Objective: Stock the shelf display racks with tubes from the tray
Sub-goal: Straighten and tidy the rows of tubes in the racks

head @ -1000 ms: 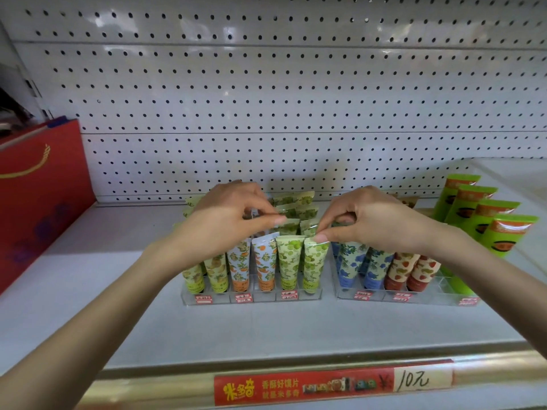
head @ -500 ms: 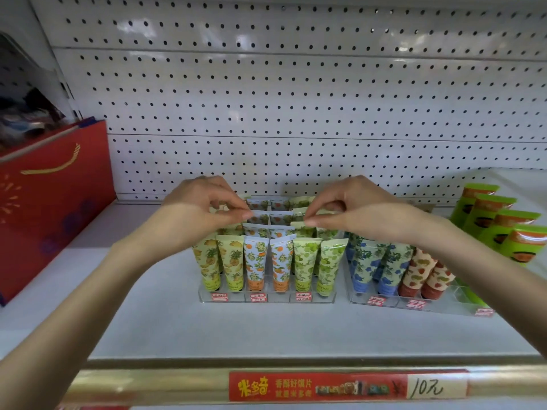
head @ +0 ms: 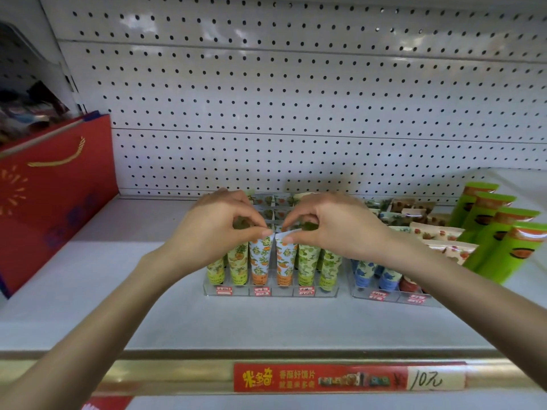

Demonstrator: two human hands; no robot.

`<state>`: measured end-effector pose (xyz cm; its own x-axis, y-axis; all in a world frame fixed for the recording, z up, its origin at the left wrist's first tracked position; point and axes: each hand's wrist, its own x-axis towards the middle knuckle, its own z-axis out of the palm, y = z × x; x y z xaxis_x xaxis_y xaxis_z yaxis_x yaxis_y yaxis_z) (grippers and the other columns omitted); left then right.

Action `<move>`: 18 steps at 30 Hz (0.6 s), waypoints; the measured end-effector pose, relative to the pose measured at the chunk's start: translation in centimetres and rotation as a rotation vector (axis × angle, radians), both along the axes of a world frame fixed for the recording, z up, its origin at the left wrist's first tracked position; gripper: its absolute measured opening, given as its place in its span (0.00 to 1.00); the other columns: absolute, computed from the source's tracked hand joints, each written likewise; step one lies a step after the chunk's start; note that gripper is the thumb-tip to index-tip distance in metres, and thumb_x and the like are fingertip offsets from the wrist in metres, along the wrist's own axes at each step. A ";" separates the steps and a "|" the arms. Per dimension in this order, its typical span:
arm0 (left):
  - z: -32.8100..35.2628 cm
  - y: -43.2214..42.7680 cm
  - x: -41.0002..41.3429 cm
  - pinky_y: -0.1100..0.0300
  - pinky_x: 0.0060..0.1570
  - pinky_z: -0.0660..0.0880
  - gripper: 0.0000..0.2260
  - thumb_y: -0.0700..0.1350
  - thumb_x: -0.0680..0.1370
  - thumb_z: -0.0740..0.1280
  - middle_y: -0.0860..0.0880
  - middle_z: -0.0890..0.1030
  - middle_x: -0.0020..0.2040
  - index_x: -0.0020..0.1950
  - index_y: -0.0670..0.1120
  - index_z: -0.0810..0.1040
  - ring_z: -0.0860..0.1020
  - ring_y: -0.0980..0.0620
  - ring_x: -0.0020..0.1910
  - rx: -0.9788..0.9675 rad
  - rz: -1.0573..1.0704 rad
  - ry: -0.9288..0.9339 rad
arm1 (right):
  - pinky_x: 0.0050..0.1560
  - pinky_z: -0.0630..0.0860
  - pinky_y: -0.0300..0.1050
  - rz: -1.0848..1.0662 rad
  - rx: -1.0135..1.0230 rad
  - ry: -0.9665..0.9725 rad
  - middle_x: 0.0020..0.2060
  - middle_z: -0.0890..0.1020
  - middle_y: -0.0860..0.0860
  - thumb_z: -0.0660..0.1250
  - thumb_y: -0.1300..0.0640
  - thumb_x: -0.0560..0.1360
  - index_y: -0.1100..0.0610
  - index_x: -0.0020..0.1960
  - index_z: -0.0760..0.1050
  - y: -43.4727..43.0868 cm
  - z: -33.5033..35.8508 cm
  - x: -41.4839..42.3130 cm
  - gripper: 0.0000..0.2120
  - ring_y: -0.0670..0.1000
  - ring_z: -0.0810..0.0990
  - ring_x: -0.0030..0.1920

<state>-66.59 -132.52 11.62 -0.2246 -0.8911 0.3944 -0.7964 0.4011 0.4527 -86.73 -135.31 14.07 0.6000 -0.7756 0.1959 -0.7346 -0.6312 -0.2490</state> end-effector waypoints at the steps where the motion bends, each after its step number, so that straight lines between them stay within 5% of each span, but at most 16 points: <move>1: 0.0 0.1 -0.2 0.57 0.44 0.71 0.05 0.57 0.68 0.72 0.58 0.78 0.40 0.39 0.58 0.83 0.74 0.55 0.44 -0.021 0.007 0.006 | 0.37 0.63 0.36 -0.013 -0.005 0.003 0.35 0.71 0.35 0.69 0.40 0.70 0.42 0.53 0.79 0.0 0.0 -0.1 0.13 0.37 0.69 0.36; 4: 0.1 0.3 -1.3 0.68 0.41 0.65 0.07 0.58 0.69 0.71 0.59 0.76 0.41 0.42 0.58 0.83 0.71 0.58 0.45 -0.070 0.021 -0.044 | 0.38 0.63 0.39 -0.054 -0.009 0.021 0.36 0.71 0.34 0.69 0.39 0.69 0.42 0.54 0.78 0.2 0.2 -0.8 0.16 0.37 0.68 0.37; 7: -0.1 0.2 -2.2 0.62 0.40 0.61 0.08 0.58 0.69 0.71 0.60 0.74 0.40 0.43 0.57 0.84 0.69 0.59 0.43 -0.085 0.009 -0.098 | 0.35 0.60 0.33 -0.072 -0.001 0.038 0.32 0.66 0.37 0.70 0.39 0.69 0.42 0.52 0.78 0.3 0.1 -1.5 0.14 0.35 0.65 0.34; 11: -0.2 0.1 -2.5 0.61 0.43 0.59 0.06 0.56 0.70 0.71 0.61 0.73 0.39 0.43 0.56 0.84 0.67 0.59 0.41 -0.101 0.000 -0.113 | 0.34 0.60 0.39 -0.094 0.010 0.042 0.30 0.67 0.39 0.70 0.40 0.69 0.44 0.45 0.78 0.6 0.0 -2.0 0.10 0.36 0.65 0.33; 18: -0.1 0.4 -2.3 0.60 0.41 0.60 0.05 0.55 0.71 0.71 0.61 0.73 0.38 0.41 0.56 0.84 0.70 0.57 0.43 -0.103 0.013 -0.123 | 0.33 0.59 0.33 -0.122 0.001 0.015 0.29 0.68 0.40 0.69 0.43 0.71 0.46 0.44 0.80 0.9 -0.2 -2.3 0.08 0.38 0.66 0.32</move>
